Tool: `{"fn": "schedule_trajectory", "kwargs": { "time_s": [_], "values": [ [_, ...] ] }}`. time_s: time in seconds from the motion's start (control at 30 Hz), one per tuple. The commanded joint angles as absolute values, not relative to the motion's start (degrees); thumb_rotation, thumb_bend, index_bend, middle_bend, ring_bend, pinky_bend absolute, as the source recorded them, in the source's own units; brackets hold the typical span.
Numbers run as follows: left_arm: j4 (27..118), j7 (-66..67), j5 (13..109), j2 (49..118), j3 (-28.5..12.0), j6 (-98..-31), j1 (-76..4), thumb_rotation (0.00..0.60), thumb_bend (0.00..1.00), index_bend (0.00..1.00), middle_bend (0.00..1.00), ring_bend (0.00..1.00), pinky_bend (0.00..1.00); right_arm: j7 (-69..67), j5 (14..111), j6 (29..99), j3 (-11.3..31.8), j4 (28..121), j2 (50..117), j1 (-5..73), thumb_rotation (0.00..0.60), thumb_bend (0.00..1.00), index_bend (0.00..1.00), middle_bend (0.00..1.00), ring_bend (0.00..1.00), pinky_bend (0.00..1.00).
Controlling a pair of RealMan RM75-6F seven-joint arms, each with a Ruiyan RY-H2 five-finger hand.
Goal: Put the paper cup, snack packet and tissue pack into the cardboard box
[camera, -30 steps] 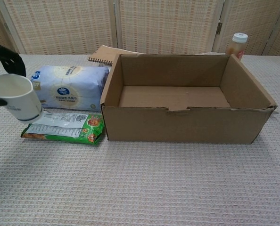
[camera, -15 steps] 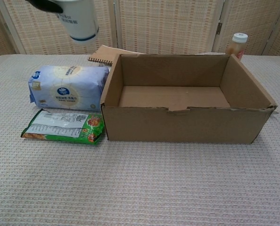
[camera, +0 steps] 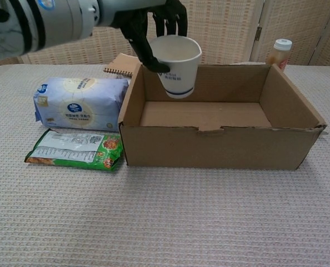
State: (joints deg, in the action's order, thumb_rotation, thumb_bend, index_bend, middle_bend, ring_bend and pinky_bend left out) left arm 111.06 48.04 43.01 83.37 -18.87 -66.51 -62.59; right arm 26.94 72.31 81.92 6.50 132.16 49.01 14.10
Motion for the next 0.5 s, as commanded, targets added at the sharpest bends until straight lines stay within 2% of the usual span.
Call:
{"fn": "schedule_trajectory", "kwargs": {
  "time_s": [0.03, 0.1, 0.13, 0.2, 0.3, 0.5],
  "values": [
    [105.1, 48.0, 38.6, 88.5, -18.5, -66.7, -65.7, 0.600, 0.25, 0.30, 0.37, 0.22, 0.39, 26.9, 72.4, 81.8, 6.5, 132.2, 49.0, 14.1, 0.600, 0.07, 0.04, 0.00, 0.00, 0.00],
    [105.0, 50.0, 34.6, 88.1, -18.3, -66.0, -66.6, 0.600, 0.22, 0.08, 0.17, 0.06, 0.27, 26.9, 72.5, 81.8, 6.4, 132.3, 48.9, 14.0, 0.600, 0.07, 0.04, 0.00, 0.00, 0.00],
    [105.2, 50.2, 33.5, 87.8, -18.5, -65.8, -66.8, 0.600, 0.21, 0.02, 0.09, 0.02, 0.22, 26.9, 72.5, 81.7, 6.3, 132.3, 48.8, 14.0, 0.600, 0.07, 0.04, 0.00, 0.00, 0.00],
    [105.9, 50.5, 32.3, 86.5, -18.3, -65.5, -66.9, 0.600, 0.18, 0.00, 0.00, 0.00, 0.15, 26.8, 72.5, 81.7, 6.4, 132.4, 48.7, 13.9, 0.600, 0.07, 0.04, 0.00, 0.00, 0.00],
    [107.4, 50.2, 31.8, 84.1, -18.1, -65.6, -66.5, 0.600, 0.15, 0.00, 0.00, 0.00, 0.11, 26.6, 72.4, 81.7, 6.5, 132.3, 48.6, 13.9, 0.600, 0.07, 0.04, 0.00, 0.00, 0.00],
    [114.5, 50.4, 32.5, 76.2, -16.0, -68.9, -63.4, 0.600, 0.15, 0.00, 0.00, 0.00, 0.12, 26.7, 72.4, 81.4, 6.4, 132.4, 48.7, 13.9, 0.600, 0.07, 0.04, 0.00, 0.00, 0.00]
  ]
}}
